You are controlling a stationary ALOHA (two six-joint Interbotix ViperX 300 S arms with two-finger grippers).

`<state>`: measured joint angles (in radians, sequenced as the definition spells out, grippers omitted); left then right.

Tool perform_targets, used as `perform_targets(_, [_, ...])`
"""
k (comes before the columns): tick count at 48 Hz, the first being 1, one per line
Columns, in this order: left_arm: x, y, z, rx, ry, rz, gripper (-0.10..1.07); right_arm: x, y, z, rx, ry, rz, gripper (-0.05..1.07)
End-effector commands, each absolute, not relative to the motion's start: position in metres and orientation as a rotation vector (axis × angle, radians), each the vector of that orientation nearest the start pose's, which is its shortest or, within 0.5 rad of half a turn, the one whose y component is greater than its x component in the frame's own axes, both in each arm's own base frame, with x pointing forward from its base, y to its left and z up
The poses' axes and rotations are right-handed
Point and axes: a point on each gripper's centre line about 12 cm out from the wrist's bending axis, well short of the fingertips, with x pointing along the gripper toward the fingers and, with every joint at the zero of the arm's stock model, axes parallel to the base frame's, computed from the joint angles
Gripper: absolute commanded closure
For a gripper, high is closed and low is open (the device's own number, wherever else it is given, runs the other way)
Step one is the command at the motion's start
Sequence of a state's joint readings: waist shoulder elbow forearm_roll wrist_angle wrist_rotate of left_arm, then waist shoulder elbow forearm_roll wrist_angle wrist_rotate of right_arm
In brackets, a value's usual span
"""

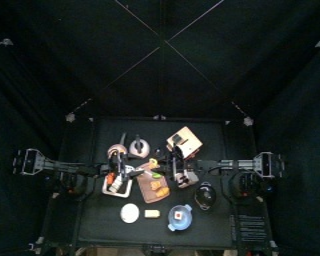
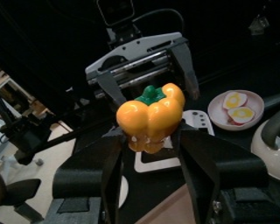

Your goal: Regrasp squash half to face away

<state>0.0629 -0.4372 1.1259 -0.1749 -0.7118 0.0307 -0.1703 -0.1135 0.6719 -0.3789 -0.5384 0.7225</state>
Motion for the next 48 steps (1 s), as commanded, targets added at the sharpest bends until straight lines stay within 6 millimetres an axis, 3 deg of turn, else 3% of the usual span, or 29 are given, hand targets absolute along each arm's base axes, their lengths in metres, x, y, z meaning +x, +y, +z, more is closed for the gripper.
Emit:
perform_targets(1, [0.273,0.030,0.241,-0.113,0.001,0.171,-0.05,0.393,-0.042,0.274,0.397,0.049,0.017,0.28])
perform_targets(11, [0.273,0.028,0.239,-0.123,0.059,0.161,-0.05,0.397,-0.043,0.261,0.391,0.164,-0.040,0.28])
perform_targets(24, [0.268,0.029,0.236,-0.118,0.069,0.165,-0.05,0.398,-0.023,0.243,0.357,0.384,-0.094,0.28])
perform_targets(48, [0.230,0.031,0.247,-0.124,-0.024,0.180,-0.05,0.408,-0.010,0.219,0.261,0.599,-0.149,0.28])
